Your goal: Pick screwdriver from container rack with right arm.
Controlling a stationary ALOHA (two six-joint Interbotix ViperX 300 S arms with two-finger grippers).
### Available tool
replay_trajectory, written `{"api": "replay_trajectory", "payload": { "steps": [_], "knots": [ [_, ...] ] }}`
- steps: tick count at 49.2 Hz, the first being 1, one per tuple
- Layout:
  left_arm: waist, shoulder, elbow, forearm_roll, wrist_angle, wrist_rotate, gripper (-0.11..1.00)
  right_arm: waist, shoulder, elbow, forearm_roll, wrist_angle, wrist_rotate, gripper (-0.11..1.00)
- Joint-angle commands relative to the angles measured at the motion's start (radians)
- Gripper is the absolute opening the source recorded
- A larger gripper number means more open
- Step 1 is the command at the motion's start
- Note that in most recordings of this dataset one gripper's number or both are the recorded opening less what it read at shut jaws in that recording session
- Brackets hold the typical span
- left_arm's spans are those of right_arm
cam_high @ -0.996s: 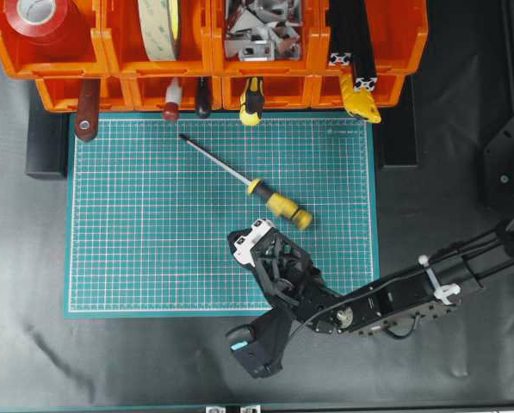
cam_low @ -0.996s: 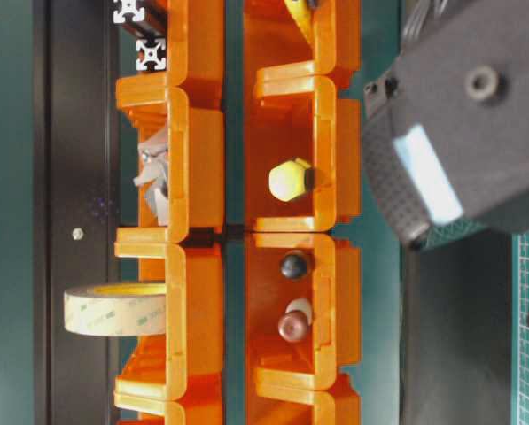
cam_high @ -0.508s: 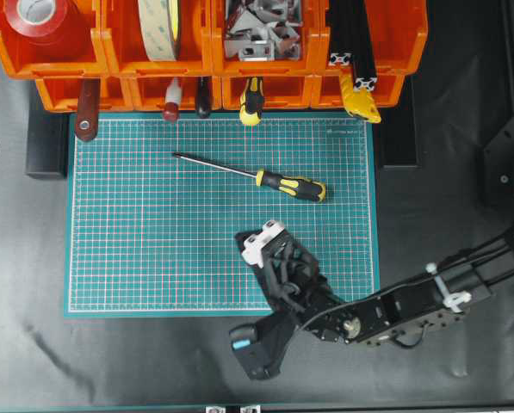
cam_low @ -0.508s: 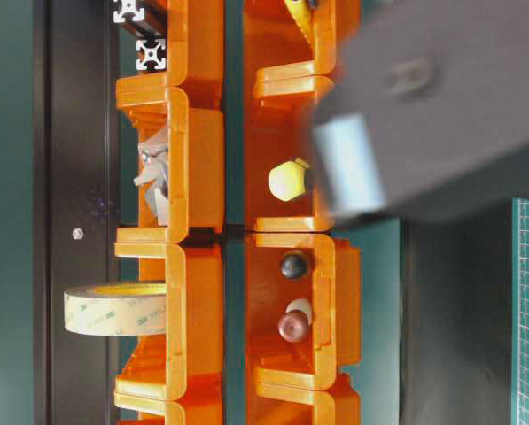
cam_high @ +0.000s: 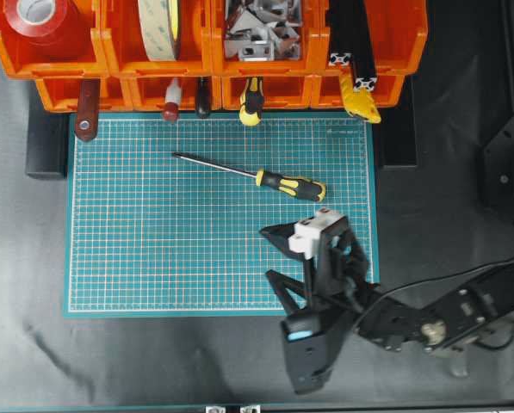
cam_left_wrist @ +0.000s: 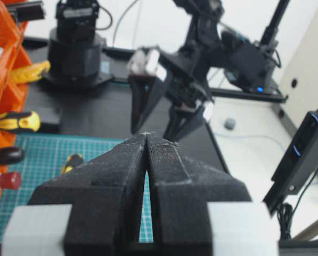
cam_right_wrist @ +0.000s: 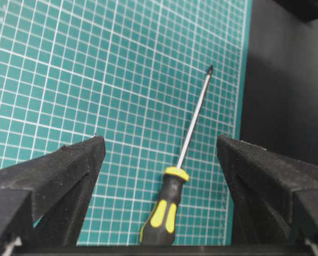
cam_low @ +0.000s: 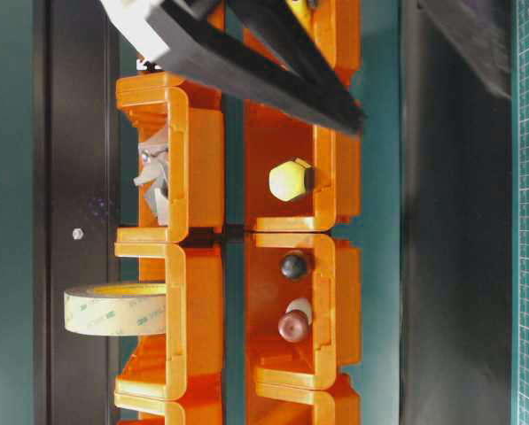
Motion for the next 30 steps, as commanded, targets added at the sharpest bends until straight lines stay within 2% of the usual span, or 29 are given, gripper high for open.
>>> {"api": "replay_trajectory", "payload": {
  "steps": [1, 20, 30],
  "knots": [
    [-0.002, 0.006, -0.017, 0.002, -0.003, -0.005, 0.01, 0.014, -0.061, -0.003, -0.005, 0.017, 0.008, 0.83],
    [-0.002, -0.002, -0.015, 0.002, 0.025, -0.018, 0.01, 0.084, -0.172, 0.038, -0.002, 0.144, 0.012, 0.83],
    [-0.002, -0.012, -0.014, 0.002, 0.031, -0.018, 0.01, 0.104, -0.238, 0.089, 0.002, 0.164, 0.11, 0.83]
  ]
}}
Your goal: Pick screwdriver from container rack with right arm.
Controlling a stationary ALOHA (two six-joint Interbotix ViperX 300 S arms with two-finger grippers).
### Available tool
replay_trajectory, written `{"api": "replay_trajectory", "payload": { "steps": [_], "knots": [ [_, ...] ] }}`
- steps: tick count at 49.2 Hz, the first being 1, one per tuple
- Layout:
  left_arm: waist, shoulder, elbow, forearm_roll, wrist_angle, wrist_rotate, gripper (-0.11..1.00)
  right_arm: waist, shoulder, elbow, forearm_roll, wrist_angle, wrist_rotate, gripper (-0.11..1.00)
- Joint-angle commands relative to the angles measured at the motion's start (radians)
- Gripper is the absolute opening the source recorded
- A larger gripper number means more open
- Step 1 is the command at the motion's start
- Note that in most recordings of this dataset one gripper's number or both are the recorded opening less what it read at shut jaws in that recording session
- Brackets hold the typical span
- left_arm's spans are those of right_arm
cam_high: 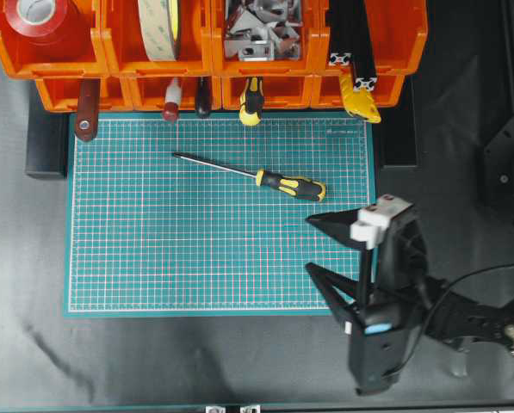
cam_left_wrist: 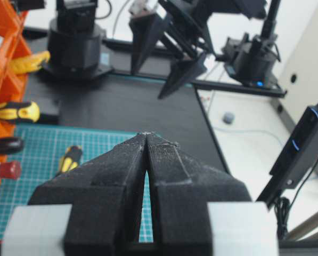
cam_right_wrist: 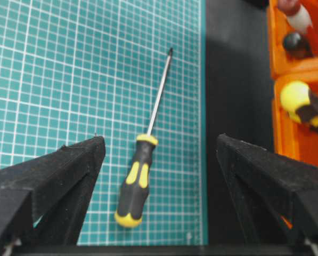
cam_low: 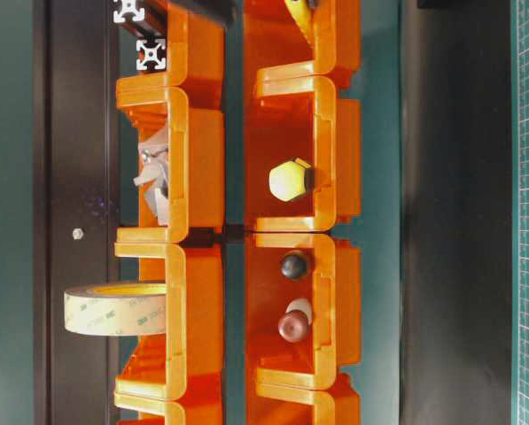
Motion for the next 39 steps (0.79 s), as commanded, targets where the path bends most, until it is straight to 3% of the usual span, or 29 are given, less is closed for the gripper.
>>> {"api": "replay_trajectory", "payload": {
  "steps": [1, 10, 16, 39],
  "knots": [
    [-0.002, 0.002, -0.012, 0.002, -0.002, -0.002, 0.01, 0.003, -0.058, 0.015, -0.003, 0.009, 0.048, 0.83],
    [-0.002, -0.005, -0.009, 0.002, 0.0, -0.002, 0.01, 0.003, -0.12, 0.081, -0.008, -0.02, 0.166, 0.83],
    [-0.002, -0.003, -0.008, 0.002, 0.0, 0.0, 0.01, 0.0, -0.137, 0.103, -0.008, -0.058, 0.206, 0.83],
    [0.0, -0.003, -0.003, 0.002, 0.0, -0.002, 0.01, -0.002, -0.138, 0.103, -0.008, -0.069, 0.213, 0.82]
  ]
}}
